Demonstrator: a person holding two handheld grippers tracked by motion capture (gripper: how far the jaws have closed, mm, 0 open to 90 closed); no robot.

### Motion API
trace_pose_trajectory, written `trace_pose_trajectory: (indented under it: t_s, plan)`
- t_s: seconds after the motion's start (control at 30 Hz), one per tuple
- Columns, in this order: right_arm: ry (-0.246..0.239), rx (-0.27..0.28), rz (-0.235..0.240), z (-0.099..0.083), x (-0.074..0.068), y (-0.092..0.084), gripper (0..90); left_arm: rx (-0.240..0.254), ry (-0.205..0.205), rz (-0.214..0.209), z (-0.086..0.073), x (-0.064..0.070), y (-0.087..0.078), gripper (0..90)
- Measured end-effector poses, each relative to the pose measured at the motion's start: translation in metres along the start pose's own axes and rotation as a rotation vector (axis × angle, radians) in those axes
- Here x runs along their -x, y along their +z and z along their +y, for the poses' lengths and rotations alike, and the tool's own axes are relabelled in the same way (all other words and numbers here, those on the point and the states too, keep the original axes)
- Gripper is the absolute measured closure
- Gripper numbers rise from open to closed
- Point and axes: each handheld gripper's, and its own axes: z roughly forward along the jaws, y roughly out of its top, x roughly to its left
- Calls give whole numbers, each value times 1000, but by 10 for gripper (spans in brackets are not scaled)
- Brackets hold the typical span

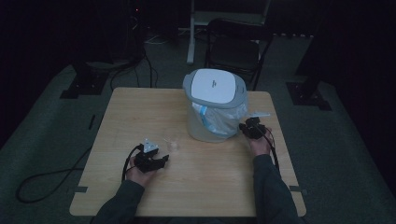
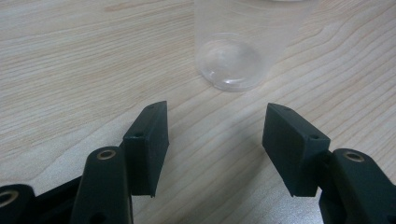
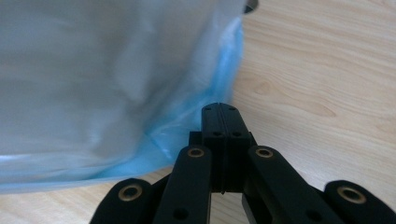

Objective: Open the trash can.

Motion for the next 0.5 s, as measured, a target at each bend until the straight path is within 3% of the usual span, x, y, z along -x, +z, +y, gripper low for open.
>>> trace_pose_trajectory:
  t_s: [0.17,0.5]
  plan:
    - [31,-22,10,-3,7,7,900,0,1,1,0,0,0,417]
    - [35,13,74,-1,4,8,900,-1,2,2,0,0,0,417]
